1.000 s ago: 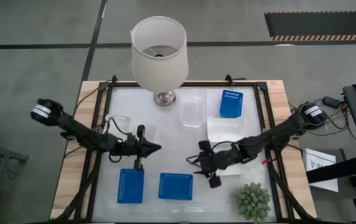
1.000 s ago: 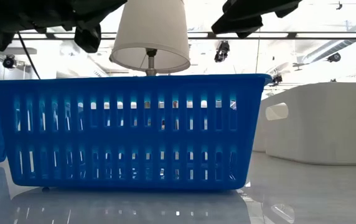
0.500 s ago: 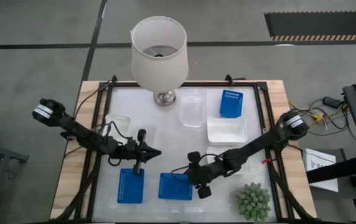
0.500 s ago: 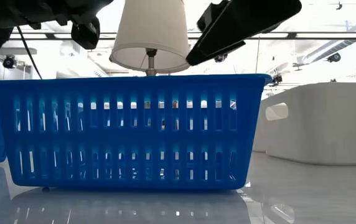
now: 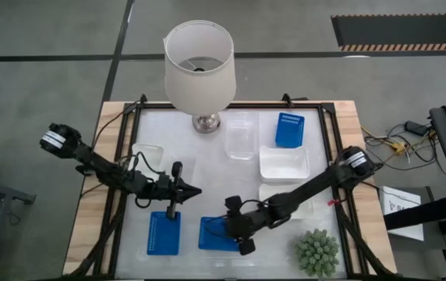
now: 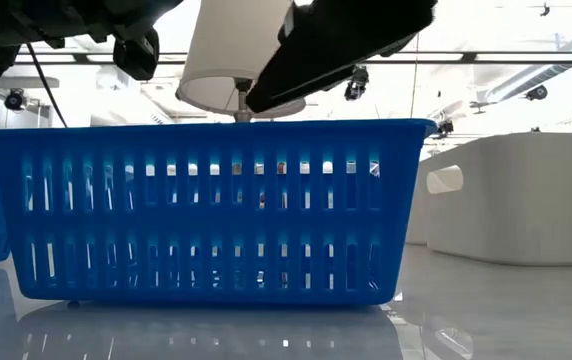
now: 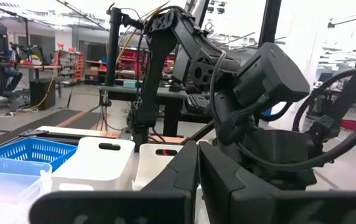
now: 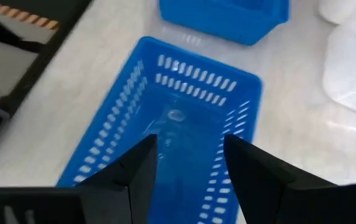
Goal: Stack baskets by color
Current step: Stack the bottom right blue bin on the blue bin
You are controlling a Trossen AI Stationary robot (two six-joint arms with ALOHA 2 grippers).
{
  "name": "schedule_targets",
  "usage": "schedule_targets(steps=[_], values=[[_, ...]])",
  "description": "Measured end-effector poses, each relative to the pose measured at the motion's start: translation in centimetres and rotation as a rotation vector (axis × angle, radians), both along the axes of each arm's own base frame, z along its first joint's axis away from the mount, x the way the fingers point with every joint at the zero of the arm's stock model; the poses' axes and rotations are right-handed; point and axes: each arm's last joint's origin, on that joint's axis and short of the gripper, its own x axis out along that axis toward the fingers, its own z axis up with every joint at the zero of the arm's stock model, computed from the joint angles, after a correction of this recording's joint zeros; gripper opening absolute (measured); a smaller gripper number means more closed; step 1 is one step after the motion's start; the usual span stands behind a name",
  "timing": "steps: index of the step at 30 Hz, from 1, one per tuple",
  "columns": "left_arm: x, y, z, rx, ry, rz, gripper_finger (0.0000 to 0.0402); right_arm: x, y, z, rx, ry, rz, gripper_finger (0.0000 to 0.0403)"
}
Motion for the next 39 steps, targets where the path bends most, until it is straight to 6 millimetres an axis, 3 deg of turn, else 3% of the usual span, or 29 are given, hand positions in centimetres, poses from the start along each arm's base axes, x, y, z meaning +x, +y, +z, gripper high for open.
schedule_targets(steps=[6, 11, 23, 28, 39], values=[[0.0, 0.0, -0.1, 0.001, 0.002, 0.0, 0.0, 0.8, -1.1, -0.5, -0.054, -0.01, -0.062, 0.0178], [0.0, 0.0, -0.1, 0.0, 0.004, 0.004, 0.0, 1.5, -1.9, -2.5, -0.057, 0.033, -0.09, 0.0178], [0.0, 0.0, -0.2, 0.001, 0.01, 0.015, 0.0, 2.7, -1.5, -4.5, -0.061, 0.048, -0.094, 0.0173], [0.0, 0.0, -0.3, 0.001, 0.011, 0.015, 0.0, 2.8, -1.6, -4.5, -0.036, 0.065, -0.069, 0.014], [0.0, 0.0, -0.3, 0.001, 0.011, 0.015, 0.0, 2.8, -1.7, -4.2, -0.043, 0.054, -0.047, 0.0018]])
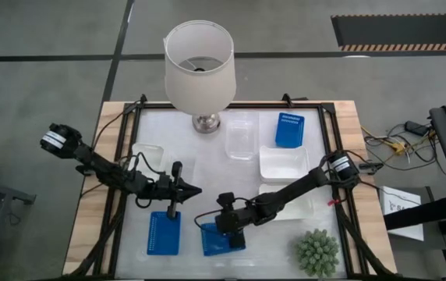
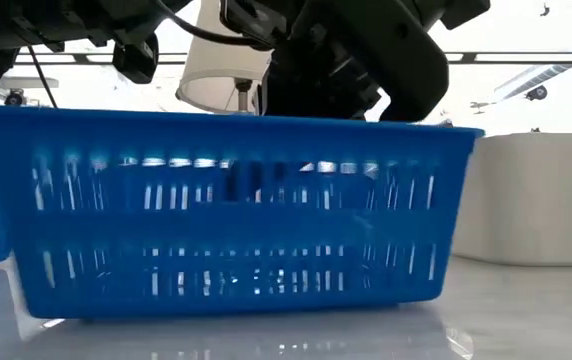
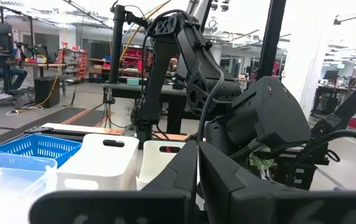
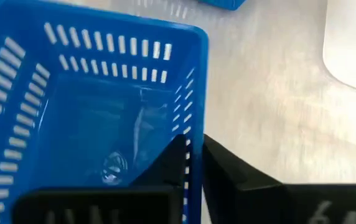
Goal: Stack baskets by color
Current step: Stack the bottom right blue bin on the blue bin
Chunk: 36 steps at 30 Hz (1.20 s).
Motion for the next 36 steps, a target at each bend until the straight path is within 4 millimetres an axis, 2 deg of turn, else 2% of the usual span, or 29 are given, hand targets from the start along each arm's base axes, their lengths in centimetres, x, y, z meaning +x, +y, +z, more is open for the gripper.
schedule_targets(steps=[8, 15, 20, 25, 31, 36], values=[[-0.1, 0.1, 0.3, 0.014, -0.014, 0.005, 0.0, 0.0, -0.1, 1.2, -0.004, -0.016, 0.014, 0.001], [-0.6, 0.3, 1.6, 0.101, -0.067, 0.038, 0.0, -1.5, -1.6, 6.6, 0.009, -0.095, -0.114, 0.0009], [-1.3, 0.7, 2.7, 0.203, -0.114, 0.092, 0.0, -4.0, -3.5, 10.6, 0.065, -0.094, -0.248, 0.0009], [-2.0, 1.1, 3.6, 0.279, -0.153, 0.133, 0.0, -6.9, -6.0, 13.5, 0.113, -0.123, -0.405, 0.0009], [-2.5, 1.4, 4.2, 0.339, -0.175, 0.174, 0.0, -10.7, -9.4, 15.5, 0.122, -0.177, -0.663, 0.0009], [-3.2, 1.7, 5.3, 0.376, -0.22, 0.207, 0.0, -14.6, -12.3, 16.5, 0.003, -0.216, -0.951, 0.0009]])
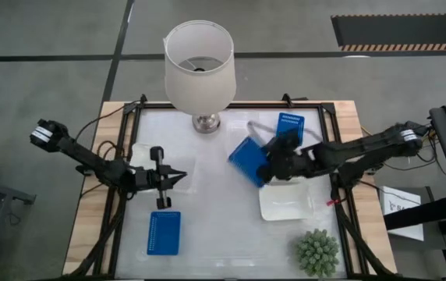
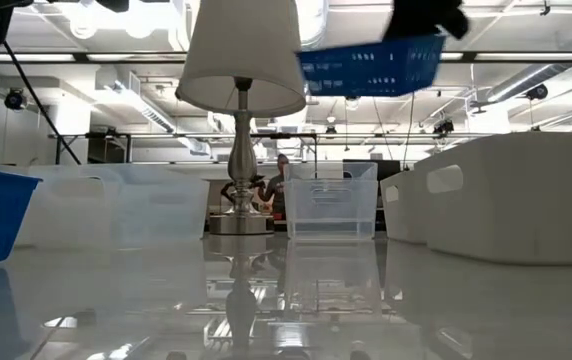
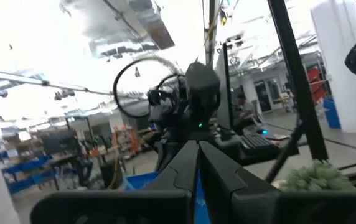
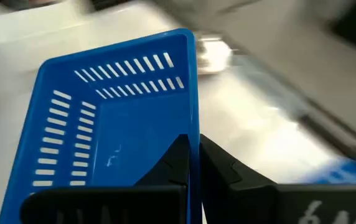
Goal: Stack baskets by color
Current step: Stack the bottom right blue bin on the blue bin
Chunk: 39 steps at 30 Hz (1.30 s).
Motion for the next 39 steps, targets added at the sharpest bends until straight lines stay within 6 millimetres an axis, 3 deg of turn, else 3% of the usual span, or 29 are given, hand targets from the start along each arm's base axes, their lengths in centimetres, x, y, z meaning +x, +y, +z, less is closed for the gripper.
schedule_targets(steps=[8, 20, 28, 34, 39], values=[[-0.6, 0.3, 0.1, 0.034, -0.009, 0.021, 0.0, -5.3, -5.2, -0.3, -0.031, 0.031, -0.417, 0.0009], [0.0, 0.0, -0.5, 0.052, 0.025, 0.022, 0.0, -10.7, -11.8, -2.0, -0.011, -0.008, -0.738, 0.0009], [0.0, 0.0, -0.5, 0.051, 0.025, 0.025, 0.0, -10.8, -14.6, -5.1, 0.084, -0.093, -0.814, 0.0009], [0.0, 0.0, -0.5, 0.051, 0.025, 0.025, 0.0, -10.2, -15.2, -8.6, 0.115, -0.107, -0.877, 0.0009], [0.0, 0.0, -0.6, 0.053, 0.03, 0.025, 0.0, -9.6, -15.7, -9.9, 0.105, -0.103, -0.892, 0.0013]])
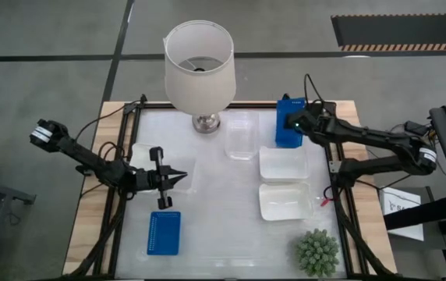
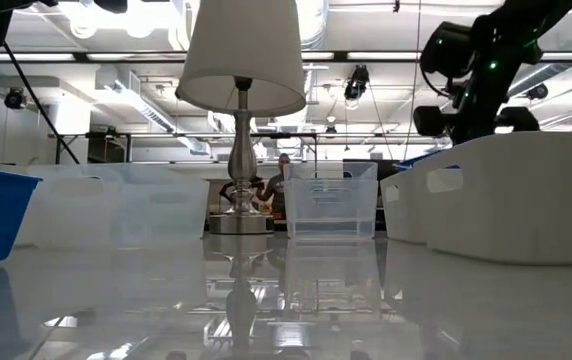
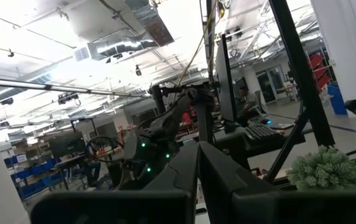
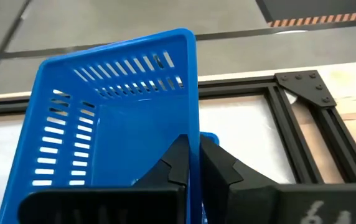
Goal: Stack baskets by color
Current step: Stack the bottom right blue bin on the blue bin
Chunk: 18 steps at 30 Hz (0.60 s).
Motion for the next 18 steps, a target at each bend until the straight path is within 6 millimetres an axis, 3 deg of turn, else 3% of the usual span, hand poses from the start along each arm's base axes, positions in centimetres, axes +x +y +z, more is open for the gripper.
schedule_targets(steps=[6, 18], values=[[0.0, 0.0, -0.1, 0.005, 0.013, 0.002, 0.0, 0.5, -0.3, -0.9, 0.007, 0.047, -0.016, 0.0026], [0.0, 0.1, -0.1, -0.004, 0.017, 0.024, 0.0, 0.7, -0.4, -1.3, 0.05, 0.046, 0.012, 0.0127]])
